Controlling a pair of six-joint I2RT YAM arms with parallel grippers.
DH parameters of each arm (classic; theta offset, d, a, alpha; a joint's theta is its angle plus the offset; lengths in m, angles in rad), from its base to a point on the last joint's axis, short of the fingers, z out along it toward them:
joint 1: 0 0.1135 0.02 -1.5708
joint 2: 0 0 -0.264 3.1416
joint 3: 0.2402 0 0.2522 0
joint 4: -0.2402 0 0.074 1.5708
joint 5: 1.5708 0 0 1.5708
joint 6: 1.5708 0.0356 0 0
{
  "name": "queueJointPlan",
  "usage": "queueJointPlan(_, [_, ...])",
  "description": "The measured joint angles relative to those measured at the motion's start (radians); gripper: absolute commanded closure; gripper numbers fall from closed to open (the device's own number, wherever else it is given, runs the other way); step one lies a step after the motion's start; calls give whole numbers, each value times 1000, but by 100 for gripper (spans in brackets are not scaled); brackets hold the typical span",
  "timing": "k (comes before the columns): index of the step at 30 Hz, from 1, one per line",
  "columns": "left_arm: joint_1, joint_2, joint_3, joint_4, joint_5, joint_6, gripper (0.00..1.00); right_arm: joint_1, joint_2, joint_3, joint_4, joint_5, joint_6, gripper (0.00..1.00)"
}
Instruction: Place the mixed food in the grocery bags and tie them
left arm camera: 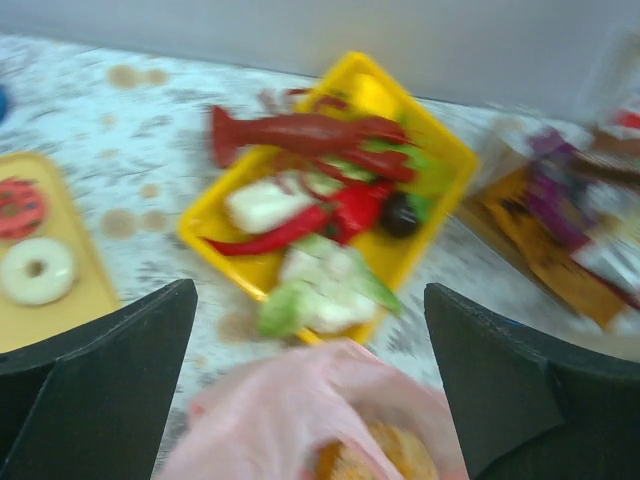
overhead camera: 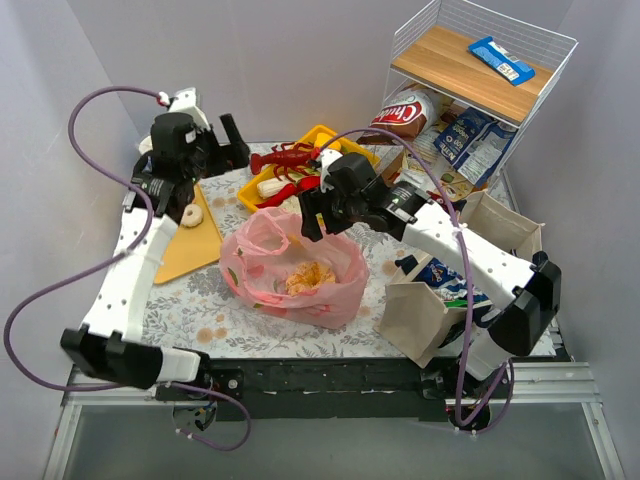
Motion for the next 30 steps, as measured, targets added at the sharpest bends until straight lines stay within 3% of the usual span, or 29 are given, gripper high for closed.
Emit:
queueJointPlan(7, [385, 270, -42, 47, -29, -75, 2, -1, -96, -54, -24, 125, -16, 20])
queueJointPlan(11, [521, 387, -113, 54, -42, -99, 2, -2, -130, -70, -32, 148, -14, 20])
queueJointPlan(18, [535, 508, -141, 103, -4, -82, 13, -2, -217, -117, -21, 143, 26, 20])
queueJointPlan(28, [529, 758, -76, 133, 63, -55, 15, -2, -232, -129, -18, 132, 63, 21])
queueJointPlan(30, [529, 768, -76, 135, 70, -53, 19, -2, -232, -129, -18, 132, 64, 21])
